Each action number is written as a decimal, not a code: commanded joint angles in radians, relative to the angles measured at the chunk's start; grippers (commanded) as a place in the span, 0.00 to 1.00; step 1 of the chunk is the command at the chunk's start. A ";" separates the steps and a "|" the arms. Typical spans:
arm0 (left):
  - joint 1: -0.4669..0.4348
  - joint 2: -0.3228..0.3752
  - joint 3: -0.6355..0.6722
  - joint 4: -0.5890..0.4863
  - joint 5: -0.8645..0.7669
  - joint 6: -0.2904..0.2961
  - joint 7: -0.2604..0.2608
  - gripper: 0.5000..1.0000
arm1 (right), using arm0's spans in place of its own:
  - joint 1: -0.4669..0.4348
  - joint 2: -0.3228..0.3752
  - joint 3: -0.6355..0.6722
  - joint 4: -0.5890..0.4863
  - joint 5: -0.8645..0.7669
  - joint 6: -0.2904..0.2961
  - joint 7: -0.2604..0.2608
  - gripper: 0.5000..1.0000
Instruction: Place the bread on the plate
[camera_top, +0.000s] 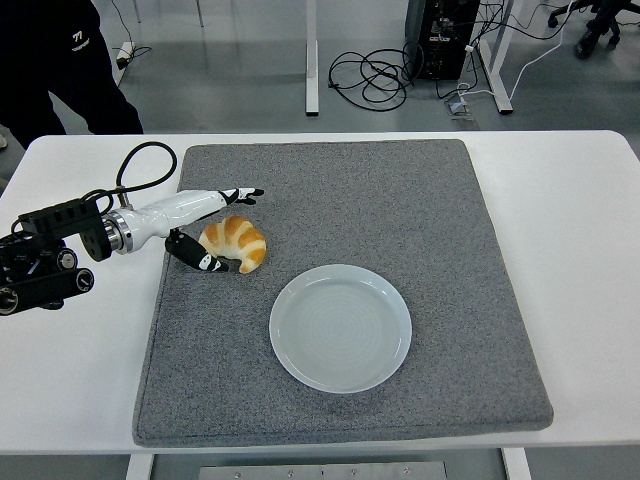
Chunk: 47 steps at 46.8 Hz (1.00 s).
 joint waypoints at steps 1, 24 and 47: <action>0.008 -0.019 -0.002 0.023 -0.006 0.002 -0.009 0.87 | 0.000 0.000 0.000 0.000 0.000 0.000 0.000 1.00; 0.070 -0.091 -0.065 0.127 -0.008 0.000 -0.036 0.86 | 0.003 0.000 0.000 -0.001 0.000 0.000 0.000 1.00; 0.091 -0.105 -0.065 0.150 -0.008 0.000 -0.046 0.60 | 0.003 0.000 0.000 -0.006 0.000 -0.001 0.000 1.00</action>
